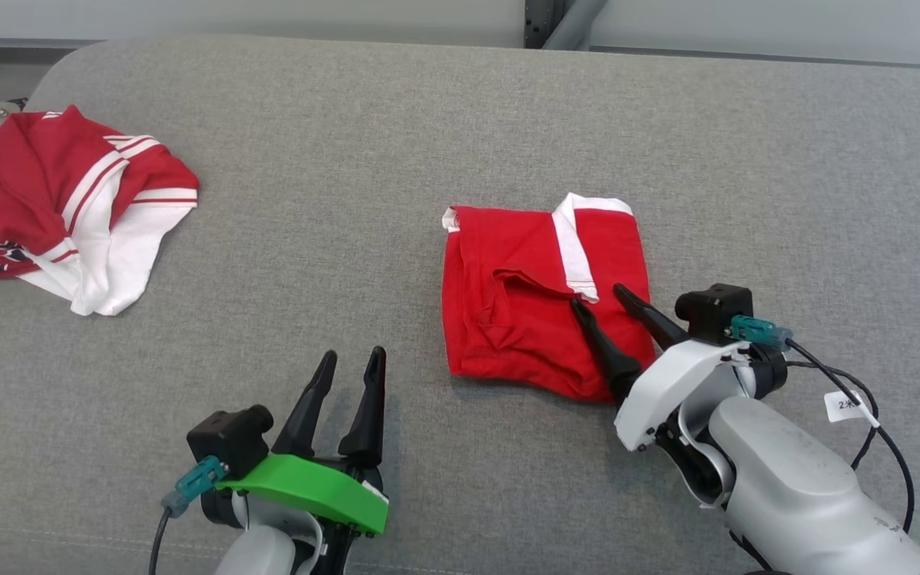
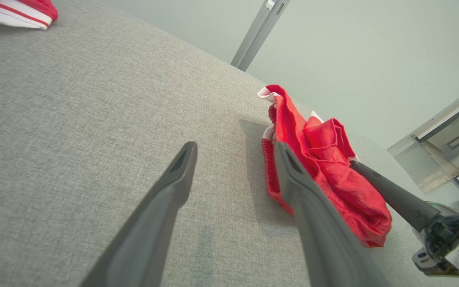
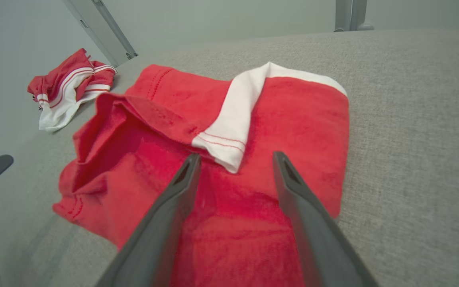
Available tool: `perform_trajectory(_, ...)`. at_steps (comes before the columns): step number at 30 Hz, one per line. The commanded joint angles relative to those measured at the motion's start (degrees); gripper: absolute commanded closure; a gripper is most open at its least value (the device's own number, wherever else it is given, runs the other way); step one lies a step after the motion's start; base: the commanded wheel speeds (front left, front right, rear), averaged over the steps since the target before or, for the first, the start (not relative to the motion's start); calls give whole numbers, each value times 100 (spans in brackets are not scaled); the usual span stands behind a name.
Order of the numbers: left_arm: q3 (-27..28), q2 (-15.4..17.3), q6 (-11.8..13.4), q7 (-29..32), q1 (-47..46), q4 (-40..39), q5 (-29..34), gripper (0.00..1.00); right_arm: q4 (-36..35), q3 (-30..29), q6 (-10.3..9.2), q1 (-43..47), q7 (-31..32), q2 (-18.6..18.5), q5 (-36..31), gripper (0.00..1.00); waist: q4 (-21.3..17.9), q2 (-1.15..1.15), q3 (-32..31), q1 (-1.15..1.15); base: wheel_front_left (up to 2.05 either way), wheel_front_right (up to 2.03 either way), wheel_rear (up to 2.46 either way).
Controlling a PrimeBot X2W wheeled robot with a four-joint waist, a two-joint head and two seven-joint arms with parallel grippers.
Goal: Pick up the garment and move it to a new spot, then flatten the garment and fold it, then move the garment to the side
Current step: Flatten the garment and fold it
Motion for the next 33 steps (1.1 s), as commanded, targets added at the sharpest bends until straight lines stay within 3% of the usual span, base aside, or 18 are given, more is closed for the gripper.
perform_trajectory(1, -7, 17, 17, -3, -37, -1, -31, 0, 31, -12, 1, 7, -17, 2, -48, 10, 37, 0, 20, 0, 0, 0, 0)
perform_trajectory(2, -3, 17, 17, -3, -35, -9, -42, 0, 70, -22, 0, 1, -17, 12, -62, 13, 55, 0, 26, 0, 0, 0, 0)
perform_trajectory(4, -8, 17, 17, -3, -33, -23, -35, 0, 125, -40, 0, -28, -17, 9, -107, 34, 82, 0, 41, 0, 0, 0, 0)
perform_trajectory(5, -9, 17, 17, -3, -36, -30, -40, 0, 142, -50, 0, -45, -17, 13, -114, 38, 93, 0, 51, 0, 0, 0, 0)
perform_trajectory(8, -1, 17, 17, -3, -41, -45, -57, 0, 102, -81, 0, -122, -17, 23, -165, 93, 116, 0, 81, 0, 0, 0, 0)
perform_trajectory(9, 0, 17, 17, -3, -44, -50, -60, 0, 80, -91, 0, -130, -17, 18, -195, 100, 123, 0, 92, 0, 0, 0, 0)
perform_trajectory(19, -70, 17, 17, -3, -65, -81, -151, 0, -79, -227, 1, -298, -16, -76, -412, 100, 228, 0, 141, 0, 0, 0, 0)
perform_trajectory(25, -319, 17, 17, -3, -183, -104, -284, 0, -8, -57, 0, -783, -17, -82, -621, 100, 575, 0, 182, 0, 0, 0, 0)
perform_trajectory(26, -376, 17, 17, -3, -198, -108, -312, 0, 70, -6, 0, -892, -16, -87, -656, 98, 658, 0, 191, 0, 0, 0, 0)
perform_trajectory(27, -438, 18, 17, -3, -215, -107, -332, 0, 159, 18, 0, -1025, -17, -80, -676, 65, 744, 0, 203, 0, 0, 0, 0)
perform_trajectory(28, -477, 18, 17, -3, -230, -112, -358, 0, 268, 37, 0, -1167, -16, -66, -699, 0, 831, 0, 210, 0, 0, 0, 0)
perform_trajectory(33, -583, 17, 17, -3, -192, -115, -389, 0, 629, 117, 0, -1749, -17, 130, -683, 0, 1115, 0, 198, 0, 0, 0, 0)
